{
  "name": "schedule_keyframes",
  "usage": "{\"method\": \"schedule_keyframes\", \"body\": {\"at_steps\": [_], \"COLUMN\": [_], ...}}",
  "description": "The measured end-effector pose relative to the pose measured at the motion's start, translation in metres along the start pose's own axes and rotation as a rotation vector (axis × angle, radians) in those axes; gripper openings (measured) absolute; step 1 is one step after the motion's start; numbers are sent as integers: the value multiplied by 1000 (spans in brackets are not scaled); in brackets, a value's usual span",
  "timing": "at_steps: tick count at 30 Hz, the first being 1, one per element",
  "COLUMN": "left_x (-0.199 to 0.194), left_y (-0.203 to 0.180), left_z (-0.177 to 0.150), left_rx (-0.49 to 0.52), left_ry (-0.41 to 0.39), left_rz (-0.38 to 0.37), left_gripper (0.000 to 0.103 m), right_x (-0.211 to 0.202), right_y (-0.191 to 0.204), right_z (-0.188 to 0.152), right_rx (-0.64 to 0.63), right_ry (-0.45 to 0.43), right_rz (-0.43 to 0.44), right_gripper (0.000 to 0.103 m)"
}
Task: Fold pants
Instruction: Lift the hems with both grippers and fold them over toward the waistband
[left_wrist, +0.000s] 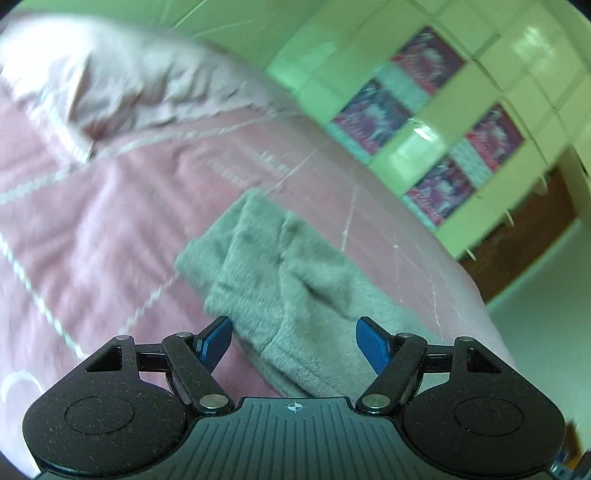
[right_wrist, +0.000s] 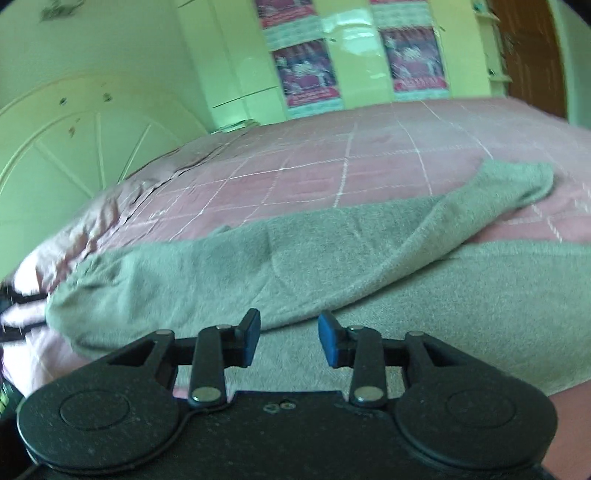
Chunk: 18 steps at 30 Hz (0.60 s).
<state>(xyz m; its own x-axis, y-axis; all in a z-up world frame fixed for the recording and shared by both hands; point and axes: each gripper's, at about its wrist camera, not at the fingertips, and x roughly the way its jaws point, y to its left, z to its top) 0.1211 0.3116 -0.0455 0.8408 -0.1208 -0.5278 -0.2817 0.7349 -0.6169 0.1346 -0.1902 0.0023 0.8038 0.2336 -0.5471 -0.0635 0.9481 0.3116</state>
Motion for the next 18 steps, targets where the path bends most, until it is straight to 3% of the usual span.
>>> {"method": "schedule_keyframes", "body": {"at_steps": [3,8,13,14,15,16,17,18], "left_x": [2,-1,14,18,23,26,29,32], "left_y": [-3,5,8,9,10,9,9,9], "left_z": [-9,-15,-5,-3,0,2,5,9], "left_rx": [-8,-65,-101,-109,-116,-110,-100,-90], "left_ry": [-5,-28,-19,-12,3,15,21,22], "left_rz": [34,3,1,8,17,38,42,25], "left_gripper": [73,73,73,70,47,35,33,31], "right_x": [10,24,51,58,65,69,72,75], "right_y": [-10,-31,-66,-74,-81,-85,-89,-92], "right_z": [1,2,6,7,8,8,10,11], "right_rx": [94,233,471,516,546,568,588,596], "right_ry": [1,13,33,41,45,43,39,47], "right_rz": [-11,-16,-27,-31,-25,-19,-14,-8], "right_gripper": [28,28,30,28,28,28,25,5]}}
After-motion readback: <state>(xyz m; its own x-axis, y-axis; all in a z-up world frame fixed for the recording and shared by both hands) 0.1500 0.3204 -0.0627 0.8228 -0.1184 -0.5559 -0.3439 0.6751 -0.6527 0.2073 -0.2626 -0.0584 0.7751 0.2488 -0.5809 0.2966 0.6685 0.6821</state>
